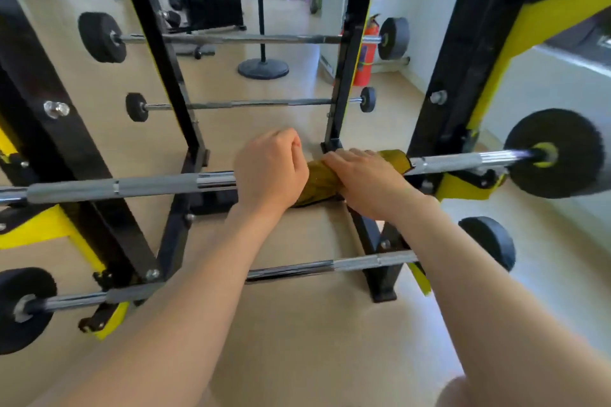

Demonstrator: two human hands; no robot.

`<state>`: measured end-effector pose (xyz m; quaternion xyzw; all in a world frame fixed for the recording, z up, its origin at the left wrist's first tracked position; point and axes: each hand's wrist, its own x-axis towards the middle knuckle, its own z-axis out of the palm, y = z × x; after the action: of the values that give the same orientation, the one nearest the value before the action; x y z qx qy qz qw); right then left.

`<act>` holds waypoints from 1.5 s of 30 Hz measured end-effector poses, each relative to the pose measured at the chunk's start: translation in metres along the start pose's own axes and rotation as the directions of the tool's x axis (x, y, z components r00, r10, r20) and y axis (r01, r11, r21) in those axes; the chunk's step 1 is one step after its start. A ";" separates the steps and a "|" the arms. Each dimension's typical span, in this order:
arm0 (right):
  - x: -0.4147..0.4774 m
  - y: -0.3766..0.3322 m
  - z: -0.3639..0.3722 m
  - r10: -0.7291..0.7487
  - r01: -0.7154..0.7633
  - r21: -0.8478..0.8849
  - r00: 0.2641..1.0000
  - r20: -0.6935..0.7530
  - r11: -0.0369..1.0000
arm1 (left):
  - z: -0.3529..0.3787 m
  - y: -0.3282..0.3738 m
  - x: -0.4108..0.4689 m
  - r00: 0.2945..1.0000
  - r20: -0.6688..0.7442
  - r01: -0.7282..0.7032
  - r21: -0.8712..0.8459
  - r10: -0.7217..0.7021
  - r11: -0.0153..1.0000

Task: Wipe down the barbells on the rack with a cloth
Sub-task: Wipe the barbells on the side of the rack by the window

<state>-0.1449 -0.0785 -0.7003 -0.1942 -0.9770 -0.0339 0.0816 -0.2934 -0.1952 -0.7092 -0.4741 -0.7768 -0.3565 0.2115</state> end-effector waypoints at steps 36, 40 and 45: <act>-0.016 0.059 0.014 0.543 -0.551 0.054 0.793 -0.275 0.833 | 0.034 0.031 0.020 0.812 0.522 -0.326 0.038 0.259 0.945; 0.001 0.018 0.016 0.390 -0.385 0.068 0.891 -0.234 0.920 | 0.034 0.034 0.020 0.821 0.520 -0.316 0.071 0.235 0.946; 0.004 0.022 0.014 0.401 -0.403 0.048 0.878 -0.261 0.914 | 0.032 0.031 0.013 0.853 0.449 -0.339 0.090 0.266 0.936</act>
<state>-0.1420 -0.0550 -0.7124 -0.3867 -0.8953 -0.0460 0.2162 -0.2716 -0.1541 -0.7103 -0.6381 -0.7464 -0.1396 0.1274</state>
